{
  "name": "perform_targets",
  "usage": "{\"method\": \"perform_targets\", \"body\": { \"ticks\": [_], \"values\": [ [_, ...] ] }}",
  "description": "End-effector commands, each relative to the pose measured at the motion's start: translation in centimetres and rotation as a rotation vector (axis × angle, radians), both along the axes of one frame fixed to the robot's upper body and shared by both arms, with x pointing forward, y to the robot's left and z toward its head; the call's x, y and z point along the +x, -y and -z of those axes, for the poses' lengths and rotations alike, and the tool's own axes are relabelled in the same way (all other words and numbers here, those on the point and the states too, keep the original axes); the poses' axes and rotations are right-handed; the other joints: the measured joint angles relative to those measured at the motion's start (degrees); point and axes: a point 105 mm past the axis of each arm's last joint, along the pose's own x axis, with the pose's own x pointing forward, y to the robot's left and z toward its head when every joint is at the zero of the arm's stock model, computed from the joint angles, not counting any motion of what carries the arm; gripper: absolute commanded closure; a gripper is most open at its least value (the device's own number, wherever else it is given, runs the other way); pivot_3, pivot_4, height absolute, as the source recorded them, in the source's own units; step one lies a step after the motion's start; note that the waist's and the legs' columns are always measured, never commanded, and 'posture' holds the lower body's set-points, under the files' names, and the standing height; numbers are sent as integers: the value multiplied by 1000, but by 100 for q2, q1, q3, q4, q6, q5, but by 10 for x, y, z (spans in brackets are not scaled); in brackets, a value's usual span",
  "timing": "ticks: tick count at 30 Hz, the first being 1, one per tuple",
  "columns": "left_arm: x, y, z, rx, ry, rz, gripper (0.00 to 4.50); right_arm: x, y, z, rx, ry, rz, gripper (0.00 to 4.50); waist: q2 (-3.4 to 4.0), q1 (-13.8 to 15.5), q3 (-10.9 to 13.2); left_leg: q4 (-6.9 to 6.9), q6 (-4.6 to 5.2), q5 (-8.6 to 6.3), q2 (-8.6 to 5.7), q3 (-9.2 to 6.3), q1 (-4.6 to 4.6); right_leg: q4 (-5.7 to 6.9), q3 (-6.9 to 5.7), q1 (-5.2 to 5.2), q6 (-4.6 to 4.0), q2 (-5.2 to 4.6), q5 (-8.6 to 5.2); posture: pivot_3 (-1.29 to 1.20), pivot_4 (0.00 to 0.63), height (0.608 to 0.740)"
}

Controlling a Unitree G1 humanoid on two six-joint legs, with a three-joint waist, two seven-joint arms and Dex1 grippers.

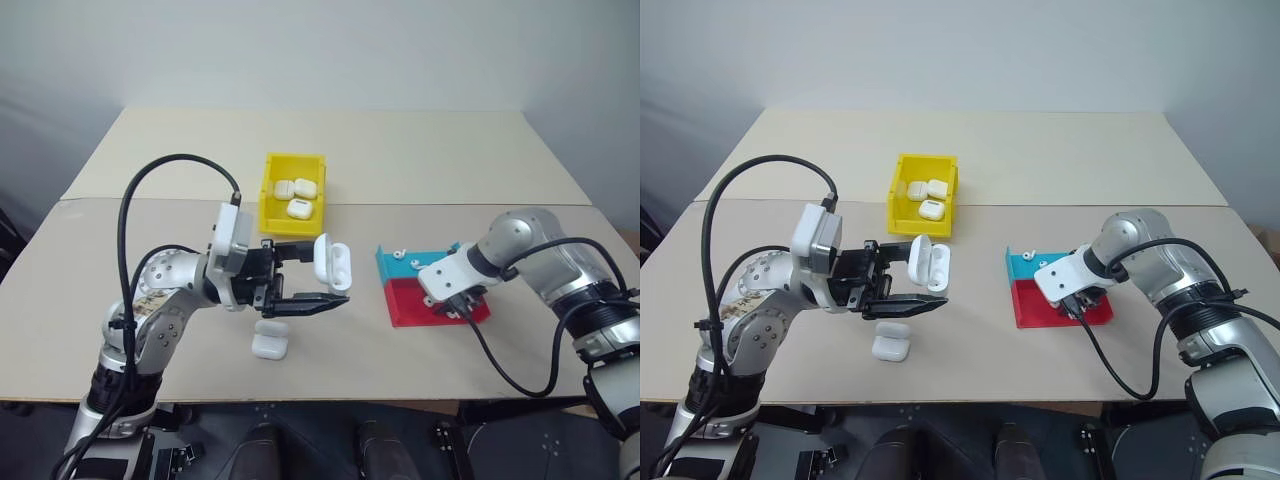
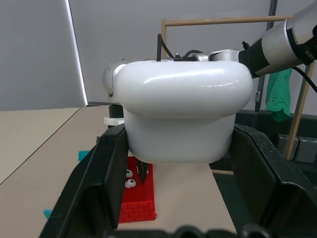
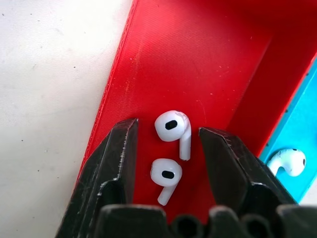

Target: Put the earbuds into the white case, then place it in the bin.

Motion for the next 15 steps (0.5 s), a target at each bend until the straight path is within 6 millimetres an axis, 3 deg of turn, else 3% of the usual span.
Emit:
{"method": "perform_targets", "body": {
  "ticks": [1, 3, 9, 12, 15],
  "values": [
    [-7, -1, -7, -8, 36, 10, 1725, -1, -1, -7, 10, 6, -27, 3308, 0, -1, 0, 0, 0, 0, 0, 1, 0, 0, 0, 0, 0, 0, 0, 0, 150, 740],
    [-7, -1, -7, -7, 36, 10, 1725, -1, -1, -7, 14, 6, -24, 3851, 0, 1, 0, 0, 0, 0, 0, 0, 0, 0, 0, 0, 0, 0, 0, 0, 150, 740],
    [-6, -1, -7, 0, 34, 18, 1725, -2, -3, -9, 64, 1, 21, 3872, 0, 2, 0, 0, 0, 0, 0, 1, 0, 0, 0, 0, 0, 0, 0, 0, 150, 740],
    [-4, -1, -8, 0, 31, 29, 1725, -2, -8, -22, 162, -7, 85, 3872, 0, 4, 0, -1, 0, 0, 0, 1, 0, 0, 0, -1, 0, 0, 0, 0, 150, 740],
    [-2, -2, -10, 2, 28, 52, 1725, -2, -22, -48, 350, -23, 182, 3872, 1, 2, 0, 0, 0, 0, 0, 1, -1, 1, 0, -1, 0, 0, 0, 0, 150, 740]
  ]
}}
